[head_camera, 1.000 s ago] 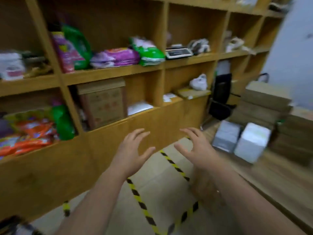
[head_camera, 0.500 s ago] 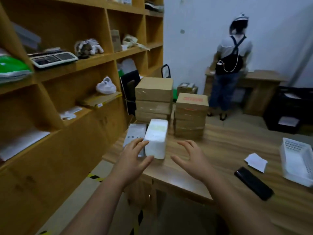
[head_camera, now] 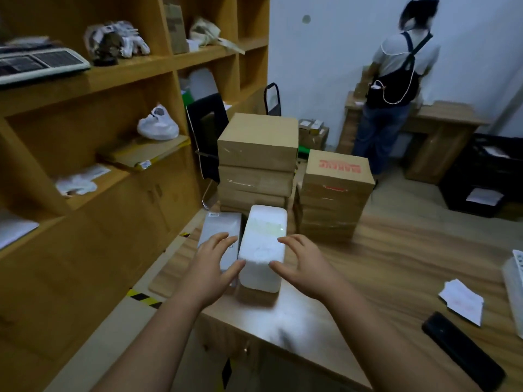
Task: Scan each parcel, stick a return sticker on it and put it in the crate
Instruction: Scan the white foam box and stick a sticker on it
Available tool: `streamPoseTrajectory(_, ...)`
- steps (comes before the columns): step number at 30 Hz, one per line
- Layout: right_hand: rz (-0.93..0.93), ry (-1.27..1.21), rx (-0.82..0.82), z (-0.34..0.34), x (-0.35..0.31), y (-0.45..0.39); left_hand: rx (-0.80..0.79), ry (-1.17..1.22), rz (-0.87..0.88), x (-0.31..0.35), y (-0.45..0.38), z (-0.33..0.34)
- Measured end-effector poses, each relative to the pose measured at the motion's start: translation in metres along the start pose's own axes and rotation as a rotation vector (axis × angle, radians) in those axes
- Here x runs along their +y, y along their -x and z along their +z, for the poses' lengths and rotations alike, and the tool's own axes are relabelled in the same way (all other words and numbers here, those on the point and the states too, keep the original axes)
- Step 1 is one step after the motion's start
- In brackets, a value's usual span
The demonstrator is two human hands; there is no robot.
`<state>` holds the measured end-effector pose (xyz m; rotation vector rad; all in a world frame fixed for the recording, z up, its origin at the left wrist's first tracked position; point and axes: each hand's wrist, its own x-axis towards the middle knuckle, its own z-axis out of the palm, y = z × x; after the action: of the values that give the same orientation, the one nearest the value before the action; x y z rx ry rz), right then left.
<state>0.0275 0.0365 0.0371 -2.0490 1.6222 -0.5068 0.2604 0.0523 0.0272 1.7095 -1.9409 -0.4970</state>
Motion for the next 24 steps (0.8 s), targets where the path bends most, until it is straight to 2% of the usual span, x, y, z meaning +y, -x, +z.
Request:
streamPoseTrajectory(6,-0.025,0.035,-0.056,0.036,-0.018,-0.075,-0.027,0.016,-0.08,-0.061,-0.059,0.0)
streamPoseTrajectory(13,-0.03,0.085,-0.084,0.081,-0.033,-0.12,-0.073,-0.004,-0.147,-0.112,-0.076,0.008)
streamPoseTrajectory(18,0.039,0.301,-0.056,0.07,-0.005,-0.122,-0.194,-0.019,-0.071,-0.108,-0.089,0.035)
streamPoseTrajectory(22,0.08,0.287,-0.097,0.07,0.02,-0.105,-0.324,-0.048,-0.017,-0.093,-0.101,0.066)
streamPoseTrajectory(24,0.077,0.257,-0.089,0.069,0.029,-0.098,-0.332,-0.001,-0.008,-0.085,-0.103,0.077)
